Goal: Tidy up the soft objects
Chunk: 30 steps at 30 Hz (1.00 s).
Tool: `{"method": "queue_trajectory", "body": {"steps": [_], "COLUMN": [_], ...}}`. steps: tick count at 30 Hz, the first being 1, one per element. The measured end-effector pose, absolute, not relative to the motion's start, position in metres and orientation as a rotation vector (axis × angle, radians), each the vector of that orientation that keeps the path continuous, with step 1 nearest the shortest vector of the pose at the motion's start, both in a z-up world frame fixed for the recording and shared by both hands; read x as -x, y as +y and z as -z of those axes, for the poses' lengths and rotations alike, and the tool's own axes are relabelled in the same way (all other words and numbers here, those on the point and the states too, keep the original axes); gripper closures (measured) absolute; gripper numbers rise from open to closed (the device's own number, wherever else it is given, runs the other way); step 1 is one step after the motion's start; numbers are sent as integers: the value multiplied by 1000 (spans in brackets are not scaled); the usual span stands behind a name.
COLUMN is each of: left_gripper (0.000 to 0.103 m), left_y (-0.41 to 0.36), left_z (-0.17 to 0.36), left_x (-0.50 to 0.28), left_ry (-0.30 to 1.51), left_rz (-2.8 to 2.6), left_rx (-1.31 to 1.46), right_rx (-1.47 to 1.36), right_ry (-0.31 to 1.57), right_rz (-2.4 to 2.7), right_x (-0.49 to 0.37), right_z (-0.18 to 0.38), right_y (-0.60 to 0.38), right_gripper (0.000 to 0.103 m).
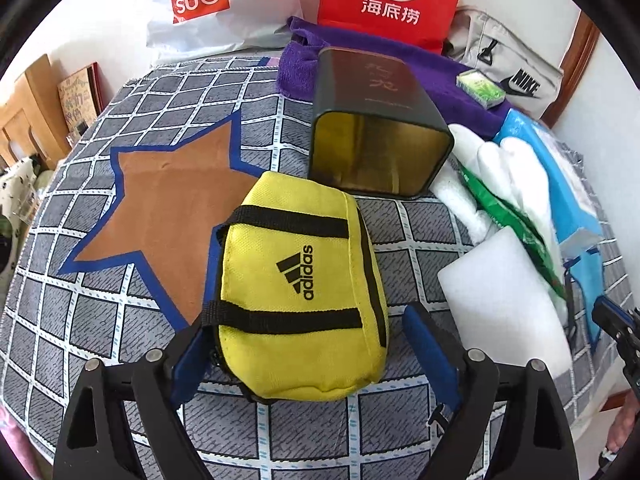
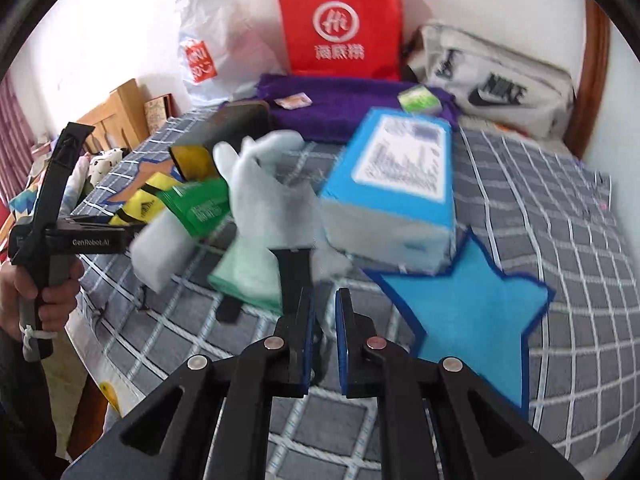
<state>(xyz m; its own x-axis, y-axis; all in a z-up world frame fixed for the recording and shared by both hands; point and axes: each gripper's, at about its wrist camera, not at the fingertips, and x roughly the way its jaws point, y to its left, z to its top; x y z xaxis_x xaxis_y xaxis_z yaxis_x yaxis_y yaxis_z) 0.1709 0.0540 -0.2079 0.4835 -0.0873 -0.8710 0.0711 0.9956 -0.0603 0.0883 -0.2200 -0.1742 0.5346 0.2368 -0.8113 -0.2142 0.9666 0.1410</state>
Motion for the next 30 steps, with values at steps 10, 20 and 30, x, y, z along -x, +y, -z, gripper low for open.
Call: {"method": "queue_trajectory", "body": {"steps": [10, 20, 30], "left_gripper": [13, 29, 37], "left_y": [50, 53, 70], "left_z": [209, 206, 195], "left_x": [-173, -172, -163], "left_ry": [1054, 1018, 1043], "left_rz": [97, 70, 107], "left_rx": [-2, 8, 136], "right_rx": [-30, 81, -12], "right_ry": [972, 934, 906], "right_rz": [-345, -326, -308], "right_x": [-99, -90, -78], "right_z": [196, 192, 164], "right_y": [-202, -192, -221], "right_gripper": [60, 83, 83]}}
